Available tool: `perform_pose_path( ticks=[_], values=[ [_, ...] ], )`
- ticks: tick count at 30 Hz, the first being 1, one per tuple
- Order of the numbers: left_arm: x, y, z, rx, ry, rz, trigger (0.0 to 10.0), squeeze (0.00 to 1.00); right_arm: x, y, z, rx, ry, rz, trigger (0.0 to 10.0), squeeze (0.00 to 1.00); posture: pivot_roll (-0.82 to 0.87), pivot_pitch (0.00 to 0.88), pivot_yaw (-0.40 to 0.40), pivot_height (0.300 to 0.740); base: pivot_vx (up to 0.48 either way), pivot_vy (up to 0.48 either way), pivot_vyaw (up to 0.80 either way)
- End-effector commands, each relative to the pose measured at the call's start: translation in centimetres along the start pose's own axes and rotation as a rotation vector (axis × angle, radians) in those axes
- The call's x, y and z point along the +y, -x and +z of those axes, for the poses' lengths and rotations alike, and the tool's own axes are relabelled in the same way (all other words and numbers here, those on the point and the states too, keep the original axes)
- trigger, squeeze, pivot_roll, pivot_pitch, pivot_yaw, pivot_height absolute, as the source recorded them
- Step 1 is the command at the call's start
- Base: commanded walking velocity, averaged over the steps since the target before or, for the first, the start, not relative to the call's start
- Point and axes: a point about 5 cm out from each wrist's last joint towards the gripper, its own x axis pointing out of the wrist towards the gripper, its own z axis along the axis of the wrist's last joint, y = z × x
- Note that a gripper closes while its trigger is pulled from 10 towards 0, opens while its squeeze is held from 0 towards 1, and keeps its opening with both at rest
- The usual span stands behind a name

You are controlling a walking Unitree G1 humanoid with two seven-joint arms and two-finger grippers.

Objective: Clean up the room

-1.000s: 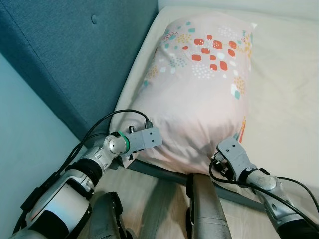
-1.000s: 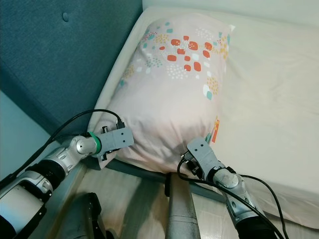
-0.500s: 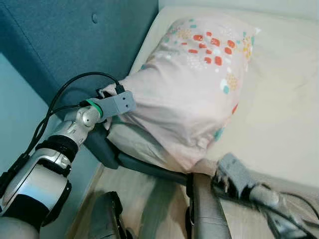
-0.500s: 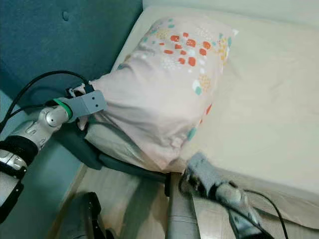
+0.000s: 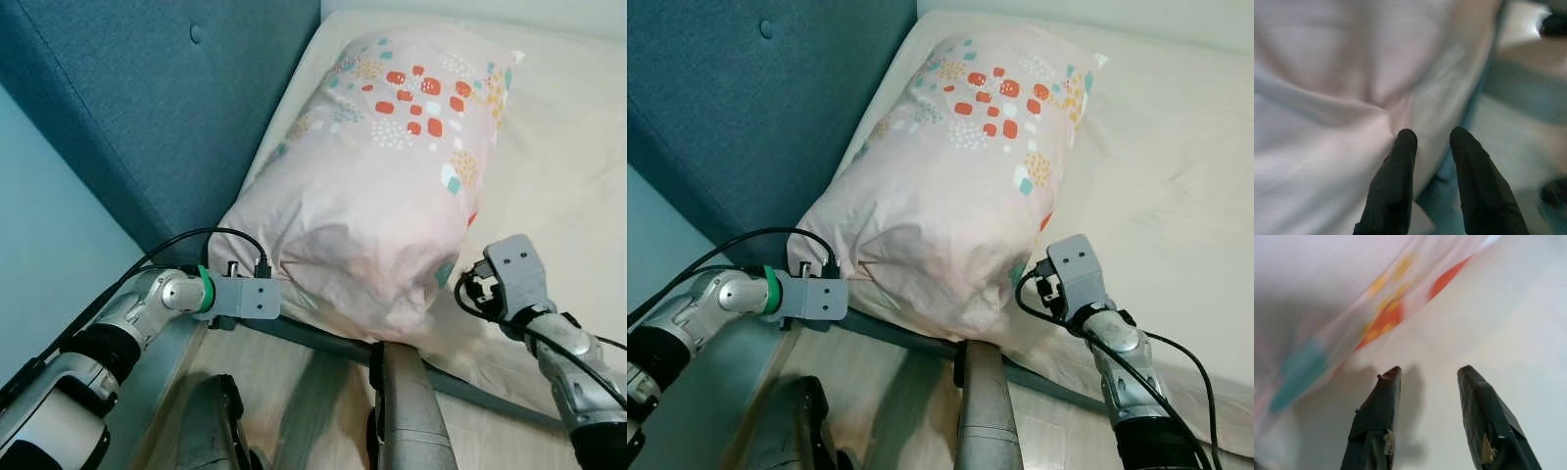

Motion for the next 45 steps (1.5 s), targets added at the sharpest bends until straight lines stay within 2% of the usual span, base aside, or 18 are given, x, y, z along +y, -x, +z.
perform_pose_path(
  ticks=[1,2,3,4,6,7,8,9,10,11,12,14,15,17,21,24,32,45],
  values=[
    [1.3,1.1,1.3,-0.118,0.131,0.063,10.0,0.0,0.1,0.9,2.4,-0.185,-0.095,0.047,10.0,0.0,-0.12,0.091,0.092,0.555,0.0,0.0,0.0],
    [1.3,1.1,1.3,-0.118,0.131,0.063,10.0,0.0,0.1,0.9,2.4,-0.185,-0.095,0.047,10.0,0.0,-0.12,0.091,0.092,0.555,0.0,0.0,0.0],
    [3.4,2.7,4.1,-0.353,0.395,0.151,10.0,0.0,0.9,2.4,4.9,-0.373,-0.243,0.106,10.0,0.0,-0.12,0.089,0.092,0.555,0.0,0.0,0.0],
    [3.4,2.7,4.1,-0.353,0.395,0.151,10.0,0.0,0.9,2.4,4.9,-0.373,-0.243,0.106,10.0,0.0,-0.12,0.089,0.092,0.555,0.0,0.0,0.0],
    [5.2,4.5,6.8,-0.569,0.587,0.253,10.0,0.0,2.4,3.5,6.6,-0.486,-0.336,0.131,10.0,0.0,-0.12,0.086,0.091,0.555,0.0,0.0,0.0],
    [5.7,5.1,7.6,-0.631,0.636,0.289,10.0,0.0,3.1,3.8,7.1,-0.517,-0.36,0.141,10.0,0.0,-0.12,0.085,0.09,0.555,0.0,0.0,0.0],
    [5.7,5.1,7.6,-0.631,0.636,0.289,10.0,0.0,3.1,3.8,7.1,-0.517,-0.36,0.141,10.0,0.0,-0.12,0.085,0.09,0.555,0.0,0.0,0.0],
    [6.3,5.4,8.4,-0.676,0.691,0.376,10.0,0.0,4.0,3.9,7.9,-0.555,-0.414,0.15,10.0,0.0,-0.11,0.079,0.088,0.555,0.0,0.0,0.0],
    [6.6,4.9,8.9,-0.65,0.748,0.567,10.0,0.0,5.8,3.6,9.3,-0.609,-0.486,0.182,10.0,0.0,-0.11,0.075,0.086,0.555,0.0,0.0,0.0],
    [6.6,4.9,8.9,-0.65,0.748,0.567,10.0,0.0,5.8,3.6,9.3,-0.609,-0.486,0.182,10.0,0.0,-0.11,0.075,0.086,0.555,0.0,0.0,0.0],
    [6.3,4.3,8.5,-0.592,0.767,0.674,10.0,0.0,6.8,3.3,9.8,-0.628,-0.533,0.203,10.0,0.0,-0.1,0.06,0.078,0.555,0.0,0.0,0.0],
    [6.2,4.2,8.4,-0.582,0.769,0.687,10.0,0.0,6.9,3.2,9.9,-0.629,-0.542,0.206,10.0,0.0,-0.1,0.06,0.078,0.555,0.0,0.0,0.0],
    [5.5,3.9,7.6,-0.55,0.853,0.763,10.0,0.0,7.5,2.6,9.9,-0.624,-0.559,0.211,10.0,0.0,-0.1,0.049,0.066,0.555,0.0,0.0,0.0],
    [4.7,3.6,6.5,-0.483,0.902,0.825,10.0,0.0,7.6,1.7,9.5,-0.599,-0.578,0.172,10.0,0.0,-0.09,0.042,0.057,0.555,0.0,0.0,0.0],
    [3.9,3.7,5.8,-0.392,0.933,0.85,10.0,0.0,7.1,0.9,8.8,-0.563,-0.628,0.1,10.0,0.0,-0.08,0.033,0.044,0.57,0.0,0.0,0.0],
    [3.7,3.8,5.8,-0.37,0.962,0.85,10.0,0.0,7.0,0.8,8.7,-0.556,-0.66,0.096,10.0,0.0,-0.08,0.03,0.041,0.58,0.0,0.0,0.0],
    [3.3,2.8,6.4,-0.326,0.955,0.842,10.0,0.0,6.9,0.3,8.0,-0.515,-0.621,0.076,10.0,0.0,-0.09,0.026,0.034,0.614,0.0,0.0,0.0],
    [2.9,2.1,6.9,-0.311,0.96,0.806,10.0,0.0,6.5,0.1,7.4,-0.497,-0.614,0.064,10.0,0.0,-0.09,0.025,0.03,0.653,0.0,0.0,0.0]
  ],
)
